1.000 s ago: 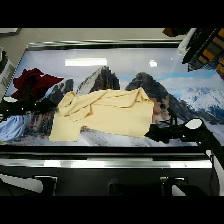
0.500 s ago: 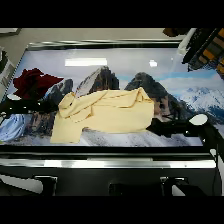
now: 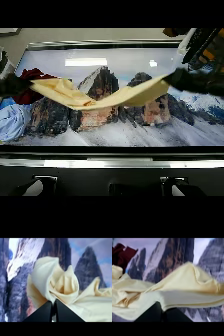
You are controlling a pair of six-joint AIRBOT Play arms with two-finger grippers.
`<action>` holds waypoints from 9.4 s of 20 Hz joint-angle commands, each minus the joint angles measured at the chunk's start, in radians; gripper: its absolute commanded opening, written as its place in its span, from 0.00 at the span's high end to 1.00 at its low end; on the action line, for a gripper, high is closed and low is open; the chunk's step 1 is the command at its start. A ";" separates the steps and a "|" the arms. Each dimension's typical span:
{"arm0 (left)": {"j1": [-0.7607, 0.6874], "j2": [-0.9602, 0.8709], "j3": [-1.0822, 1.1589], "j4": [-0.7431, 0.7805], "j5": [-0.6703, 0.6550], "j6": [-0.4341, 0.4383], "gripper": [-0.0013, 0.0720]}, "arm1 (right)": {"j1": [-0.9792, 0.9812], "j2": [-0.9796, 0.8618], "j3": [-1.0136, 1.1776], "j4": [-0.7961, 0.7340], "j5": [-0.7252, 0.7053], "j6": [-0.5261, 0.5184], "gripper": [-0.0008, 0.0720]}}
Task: Fold the clothes and pants, and hang the long-sleeved shirts on hangers.
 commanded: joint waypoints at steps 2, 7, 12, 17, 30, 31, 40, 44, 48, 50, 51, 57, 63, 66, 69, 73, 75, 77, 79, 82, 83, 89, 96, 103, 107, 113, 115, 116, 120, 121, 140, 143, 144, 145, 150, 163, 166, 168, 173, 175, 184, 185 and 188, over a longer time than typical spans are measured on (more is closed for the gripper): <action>0.089 0.353 0.075 0.002 0.119 -0.188 0.96 | 0.001 0.084 0.306 -0.154 0.023 0.076 0.95; 0.235 0.542 0.109 0.028 0.176 -0.212 0.96 | 0.001 0.270 0.375 -0.265 0.035 0.097 0.95; 0.288 0.567 0.108 0.046 0.280 -0.209 0.96 | 0.001 0.359 0.375 -0.359 0.002 0.205 0.95; 0.239 0.381 0.099 0.002 0.230 0.004 0.96 | 0.001 0.163 0.372 -0.358 0.076 0.294 0.95; -0.263 -0.590 0.084 0.072 0.639 0.142 0.96 | 0.004 -0.798 0.372 -0.209 -0.132 0.317 0.95; -0.275 -0.620 0.084 0.072 0.656 0.142 0.96 | 0.004 -0.826 0.372 -0.194 -0.162 0.317 0.95; -0.221 -0.654 0.097 0.073 0.527 0.130 0.96 | 0.004 -0.829 0.375 -0.216 -0.072 0.289 0.95; -0.151 -0.655 0.097 0.113 0.265 0.130 0.96 | 0.020 -0.829 0.374 -0.292 0.196 0.296 0.95; -0.138 -0.657 0.096 0.294 0.097 0.095 0.96 | 0.099 -0.830 0.374 -0.512 0.303 0.328 0.95; -0.138 -0.657 0.096 0.346 0.074 0.072 0.96 | 0.136 -0.834 0.373 -0.582 0.306 0.367 0.95; -0.138 -0.657 0.096 0.354 0.072 0.069 0.96 | 0.151 -0.838 0.373 -0.610 0.305 0.383 0.95; -0.151 -0.670 0.097 0.353 0.072 0.048 0.83 | 0.172 -0.871 0.373 -0.662 0.328 0.421 0.63; -0.053 -0.610 0.094 0.354 -0.081 0.087 0.27 | 0.060 -0.754 0.372 -0.650 0.472 0.182 0.29; 0.046 -0.508 -0.043 0.323 -0.098 0.090 0.27 | -0.108 -0.628 0.276 -0.506 0.435 0.119 0.32; 0.127 -0.352 -0.329 0.259 -0.030 0.090 0.27 | -0.255 -0.484 0.022 -0.329 0.367 0.041 0.32; 0.135 -0.204 -0.615 0.182 0.025 0.137 0.27 | -0.295 -0.337 -0.273 -0.201 0.256 -0.015 0.32; 0.132 -0.190 -0.681 0.172 0.031 0.140 0.27 | -0.298 -0.301 -0.344 -0.168 0.240 -0.029 0.32; 0.132 -0.191 -0.722 0.117 0.034 0.169 0.27 | -0.298 -0.284 -0.377 -0.160 0.237 -0.037 0.32; 0.132 -0.191 -0.751 0.078 0.033 0.183 0.27 | -0.298 -0.278 -0.384 -0.153 0.235 -0.035 0.32; 0.132 -0.191 -0.785 0.078 0.030 0.183 0.27 | -0.298 -0.278 -0.384 -0.117 0.225 -0.035 0.32; 0.132 -0.191 -0.795 0.078 0.028 0.183 0.27 | -0.298 -0.278 -0.384 -0.104 0.224 -0.036 0.32; 0.132 -0.191 -0.817 0.071 0.024 0.184 0.96 | -0.298 -0.278 -0.384 -0.048 0.269 -0.125 0.31; 0.132 -0.191 -0.817 0.071 0.022 0.184 0.96 | -0.298 -0.296 -0.562 -0.131 0.222 -0.175 0.32; 0.132 -0.191 -0.817 0.071 0.019 0.183 0.96 | -0.297 -0.298 -0.772 0.005 0.108 -0.241 0.41; 0.132 -0.191 -0.817 0.071 0.013 0.183 0.96 | -0.295 -0.298 -0.813 0.044 0.040 -0.241 0.41; 0.132 -0.191 -0.817 0.071 0.014 0.183 0.96 | -0.295 -0.298 -0.827 0.099 -0.023 -0.240 0.60; 0.132 -0.191 -0.817 0.071 0.016 0.183 0.96 | -0.295 -0.298 -0.827 0.105 -0.016 -0.241 0.66; 0.132 -0.191 -0.817 0.071 0.018 0.183 0.96 | -0.295 -0.298 -0.827 0.105 -0.005 -0.241 0.79; 0.132 -0.177 -0.794 0.063 0.000 0.175 0.96 | -0.296 -0.294 -0.826 0.105 0.071 -0.254 0.95; 0.133 -0.157 -0.779 0.066 -0.018 0.154 0.96 | -0.296 -0.277 -0.826 0.096 0.100 -0.256 0.95; -0.016 0.039 -0.492 -0.052 0.139 -0.022 0.97 | -0.295 -0.131 -0.608 0.124 0.065 -0.102 0.95; -0.110 -0.180 -0.340 -0.052 0.194 -0.005 0.97 | -0.270 -0.258 -0.547 0.158 -0.003 -0.122 0.95; -0.133 -0.243 -0.291 -0.052 0.209 -0.005 0.97 | -0.241 -0.292 -0.528 0.156 -0.030 -0.122 0.95; -0.151 -0.302 -0.244 -0.052 0.220 -0.006 0.97 | -0.208 -0.325 -0.510 0.154 -0.061 -0.121 0.95; -0.184 -0.518 -0.047 -0.053 0.241 -0.035 0.97 | -0.152 -0.405 -0.458 0.088 -0.250 0.002 0.95; -0.142 -0.534 0.043 -0.006 0.239 0.011 0.52 | -0.352 -0.441 -0.286 -0.011 0.027 -0.021 0.30; -0.152 -0.460 0.043 0.076 0.233 0.011 0.52 | -0.364 -0.509 -0.289 -0.002 0.068 -0.064 0.21; -0.159 -0.434 0.043 0.084 0.223 0.011 0.52 | -0.353 -0.574 -0.288 0.044 0.087 -0.092 0.13; -0.161 -0.425 0.043 0.084 0.224 0.011 0.52 | -0.289 -0.665 -0.288 0.090 0.034 -0.109 0.13; -0.162 -0.425 0.043 0.084 0.223 0.011 0.52 | -0.250 -0.683 -0.288 0.090 -0.001 -0.109 0.14; -0.204 -0.427 0.043 0.083 0.213 0.015 0.95 | -0.166 -0.635 -0.238 0.010 -0.011 -0.067 0.95; -0.226 -0.432 0.043 0.083 0.212 0.016 0.96 | -0.167 -0.615 -0.201 -0.049 0.017 -0.023 0.95; -0.359 -0.484 0.043 0.082 0.221 -0.023 0.96 | -0.166 -0.586 -0.040 -0.212 0.178 0.083 0.95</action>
